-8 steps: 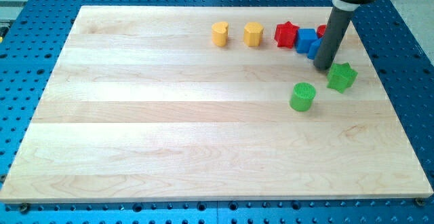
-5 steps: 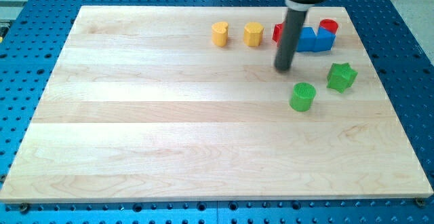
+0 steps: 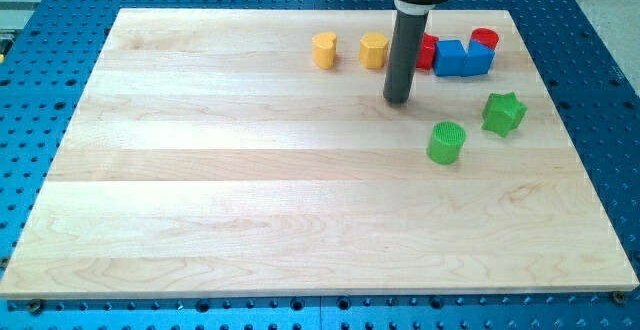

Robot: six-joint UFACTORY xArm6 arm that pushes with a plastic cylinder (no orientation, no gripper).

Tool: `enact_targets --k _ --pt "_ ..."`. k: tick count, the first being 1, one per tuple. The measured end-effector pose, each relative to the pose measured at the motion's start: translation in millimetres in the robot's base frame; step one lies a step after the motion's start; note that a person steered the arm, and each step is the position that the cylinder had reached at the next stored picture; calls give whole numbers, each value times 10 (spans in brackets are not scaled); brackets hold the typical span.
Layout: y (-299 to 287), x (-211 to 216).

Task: Slide the green blocks towards the bottom center

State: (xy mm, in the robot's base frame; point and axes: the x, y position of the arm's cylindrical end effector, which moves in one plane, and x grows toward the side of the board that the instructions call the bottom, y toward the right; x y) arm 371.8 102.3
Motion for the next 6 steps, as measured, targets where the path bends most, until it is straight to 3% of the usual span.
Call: enact_targets --k 2,4,6 --pt "-4 -29" --pt "802 80" --pt "1002 -305"
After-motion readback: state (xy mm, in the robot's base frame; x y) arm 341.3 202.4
